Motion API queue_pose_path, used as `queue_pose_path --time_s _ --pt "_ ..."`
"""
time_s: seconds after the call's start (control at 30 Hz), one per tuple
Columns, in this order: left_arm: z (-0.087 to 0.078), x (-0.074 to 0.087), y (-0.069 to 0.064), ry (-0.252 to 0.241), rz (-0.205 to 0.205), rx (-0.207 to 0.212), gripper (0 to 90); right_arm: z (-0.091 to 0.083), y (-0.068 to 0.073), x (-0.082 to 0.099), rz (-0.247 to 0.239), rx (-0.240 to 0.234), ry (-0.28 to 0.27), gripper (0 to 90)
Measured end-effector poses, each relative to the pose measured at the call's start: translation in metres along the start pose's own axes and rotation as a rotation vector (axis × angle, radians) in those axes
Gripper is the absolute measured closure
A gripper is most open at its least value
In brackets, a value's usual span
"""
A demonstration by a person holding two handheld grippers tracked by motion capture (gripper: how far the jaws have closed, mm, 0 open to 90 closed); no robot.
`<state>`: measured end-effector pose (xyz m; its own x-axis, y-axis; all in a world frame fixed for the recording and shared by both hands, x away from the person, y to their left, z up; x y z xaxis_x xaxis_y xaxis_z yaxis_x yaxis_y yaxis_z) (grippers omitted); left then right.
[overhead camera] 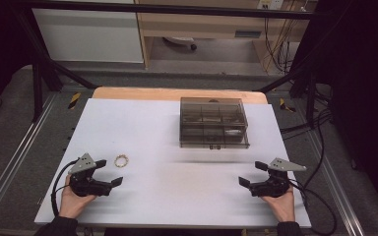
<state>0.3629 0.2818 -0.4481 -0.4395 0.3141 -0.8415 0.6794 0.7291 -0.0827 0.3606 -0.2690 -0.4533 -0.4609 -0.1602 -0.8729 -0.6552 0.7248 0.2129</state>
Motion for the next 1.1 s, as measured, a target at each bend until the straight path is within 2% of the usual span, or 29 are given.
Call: queue_pose_path --time_s 0.17,0.6,0.83,1.1 --pt "0.000 0.000 0.001 0.001 -0.007 -0.003 3.6 0.001 0.000 0.001 -0.006 0.001 0.013 0.5" --pt "0.001 -0.006 0.001 0.016 0.007 -0.003 3.6 0.000 0.000 0.001 -0.009 -0.001 0.013 0.5" --pt "-0.002 -0.011 0.001 0.009 -0.004 0.001 3.7 0.000 0.001 0.001 -0.004 -0.002 0.010 0.5" --pt "-0.003 -0.017 0.003 0.029 0.010 -0.009 3.8 0.000 0.001 0.001 -0.006 0.001 0.015 0.5"
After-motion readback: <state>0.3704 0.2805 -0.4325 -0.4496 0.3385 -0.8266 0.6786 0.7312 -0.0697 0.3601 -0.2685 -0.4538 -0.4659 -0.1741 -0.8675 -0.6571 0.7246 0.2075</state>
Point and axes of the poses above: each handheld gripper's, and its own axes: z roughly forward along the jaws, x roughly out of its underside, y roughly to its left, the point moved 2 cm from there along z, roughly forward along the jaws, and after that the axes turned 1 degree about -x, right-handed, at the moved point
